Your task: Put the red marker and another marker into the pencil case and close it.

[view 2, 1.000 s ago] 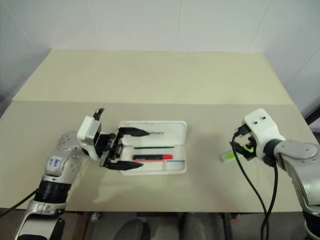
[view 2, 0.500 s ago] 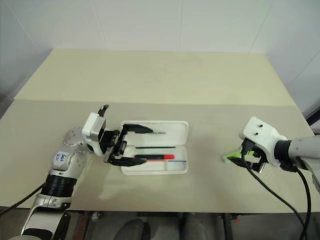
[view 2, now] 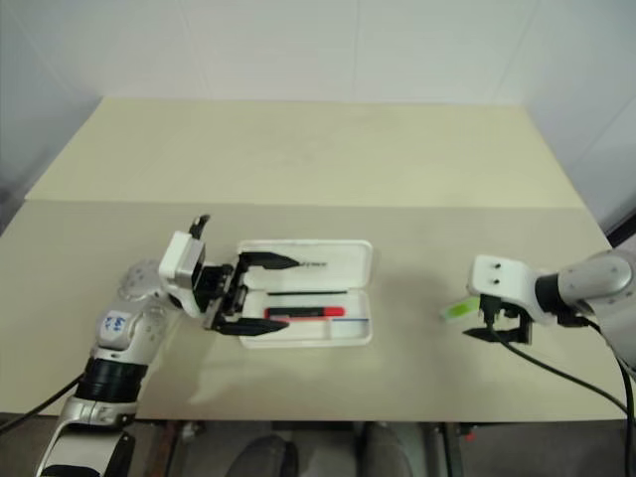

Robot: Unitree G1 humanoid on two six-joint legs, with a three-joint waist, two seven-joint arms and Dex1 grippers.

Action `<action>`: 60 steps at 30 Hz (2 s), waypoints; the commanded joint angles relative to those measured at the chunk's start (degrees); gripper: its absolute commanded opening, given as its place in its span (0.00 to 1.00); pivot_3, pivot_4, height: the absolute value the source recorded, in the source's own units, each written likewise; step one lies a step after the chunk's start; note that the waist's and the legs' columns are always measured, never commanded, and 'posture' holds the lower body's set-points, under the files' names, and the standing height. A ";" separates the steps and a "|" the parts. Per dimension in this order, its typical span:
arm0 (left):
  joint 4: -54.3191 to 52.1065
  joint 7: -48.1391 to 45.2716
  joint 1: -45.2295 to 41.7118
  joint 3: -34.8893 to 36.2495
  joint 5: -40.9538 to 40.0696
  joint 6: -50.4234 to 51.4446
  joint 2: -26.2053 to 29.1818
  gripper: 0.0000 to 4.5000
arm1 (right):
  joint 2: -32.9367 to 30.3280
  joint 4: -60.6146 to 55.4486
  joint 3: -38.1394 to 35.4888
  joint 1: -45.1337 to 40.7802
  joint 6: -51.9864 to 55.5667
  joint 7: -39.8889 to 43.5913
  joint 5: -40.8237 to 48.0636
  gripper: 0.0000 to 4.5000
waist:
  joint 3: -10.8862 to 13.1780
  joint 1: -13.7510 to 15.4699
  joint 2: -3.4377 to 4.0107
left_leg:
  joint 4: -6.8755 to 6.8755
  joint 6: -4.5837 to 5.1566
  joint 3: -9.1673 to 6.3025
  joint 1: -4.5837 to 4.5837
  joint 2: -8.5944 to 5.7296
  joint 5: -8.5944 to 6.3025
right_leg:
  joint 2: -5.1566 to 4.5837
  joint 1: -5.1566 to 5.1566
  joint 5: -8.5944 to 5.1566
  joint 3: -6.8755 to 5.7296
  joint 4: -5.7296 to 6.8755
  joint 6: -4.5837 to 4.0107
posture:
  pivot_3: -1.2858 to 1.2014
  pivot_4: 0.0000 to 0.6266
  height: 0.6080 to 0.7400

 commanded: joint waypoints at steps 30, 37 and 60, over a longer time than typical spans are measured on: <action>-16.38 10.08 11.03 4.33 -1.96 2.15 4.13 1.00 | 12.81 29.51 15.44 -22.50 -19.79 19.39 -15.73 0.55 | 0.05 -0.14 0.13 | 0.08 -0.15 0.63 0.05 0.07 0.08 | -0.05 -0.01 0.18 -0.05 0.01 -0.10 | 0.52 0.24 1.00; -16.51 10.30 11.10 4.35 -1.99 2.11 4.29 1.00 | 12.82 28.54 15.29 -21.93 -19.07 19.26 -15.54 0.24 | 0.05 -0.16 0.13 | 0.08 -0.18 0.65 0.08 0.09 0.09 | -0.04 0.00 0.19 -0.05 0.04 -0.12 | 0.52 0.24 1.00; -16.51 10.41 11.11 4.26 -2.08 2.05 4.40 1.00 | 12.81 28.51 15.28 -21.92 -19.05 19.26 -15.54 0.24 | 0.05 -0.16 0.13 | 0.08 -0.18 0.66 0.08 0.09 0.09 | -0.03 0.00 0.20 -0.05 0.04 -0.13 | 0.52 0.24 1.00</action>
